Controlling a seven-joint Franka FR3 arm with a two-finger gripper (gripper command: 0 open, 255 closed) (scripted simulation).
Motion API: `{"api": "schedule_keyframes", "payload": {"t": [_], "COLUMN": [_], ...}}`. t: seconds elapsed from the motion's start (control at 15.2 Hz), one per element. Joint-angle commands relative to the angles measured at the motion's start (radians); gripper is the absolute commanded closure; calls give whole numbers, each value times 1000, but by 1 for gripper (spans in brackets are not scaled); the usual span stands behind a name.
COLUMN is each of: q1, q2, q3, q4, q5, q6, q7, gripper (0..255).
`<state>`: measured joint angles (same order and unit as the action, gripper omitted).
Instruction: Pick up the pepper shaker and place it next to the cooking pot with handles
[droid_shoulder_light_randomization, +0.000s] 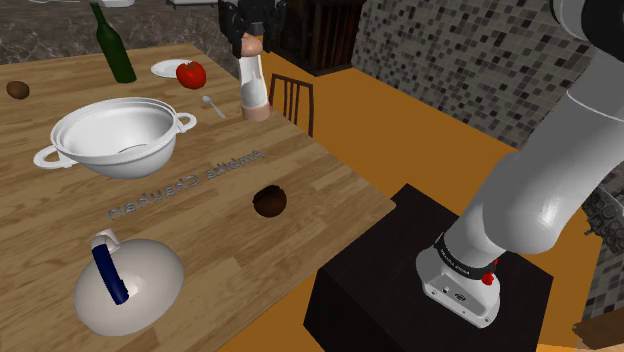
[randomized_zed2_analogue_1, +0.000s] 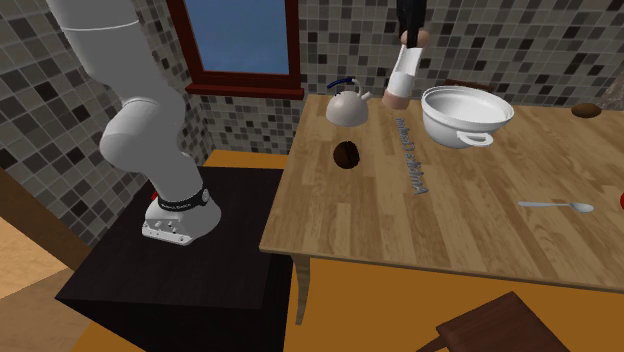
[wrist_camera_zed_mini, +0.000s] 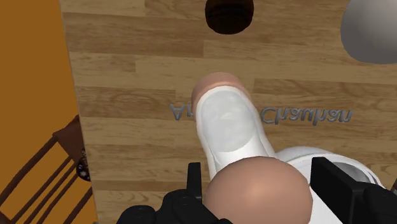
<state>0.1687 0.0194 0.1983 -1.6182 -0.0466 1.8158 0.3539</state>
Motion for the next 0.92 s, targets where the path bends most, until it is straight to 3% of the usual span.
{"api": "schedule_keyframes", "payload": {"t": [0.0, 0.4, 0.86], "q1": [21, 105, 94], "q2": [71, 327, 296], "q3": [19, 50, 47], "q4": [81, 431, 289], "q5": [-22, -102, -95], "q6": [-14, -120, -9], "q7": [42, 133, 138], "gripper": [255, 255, 255]}}
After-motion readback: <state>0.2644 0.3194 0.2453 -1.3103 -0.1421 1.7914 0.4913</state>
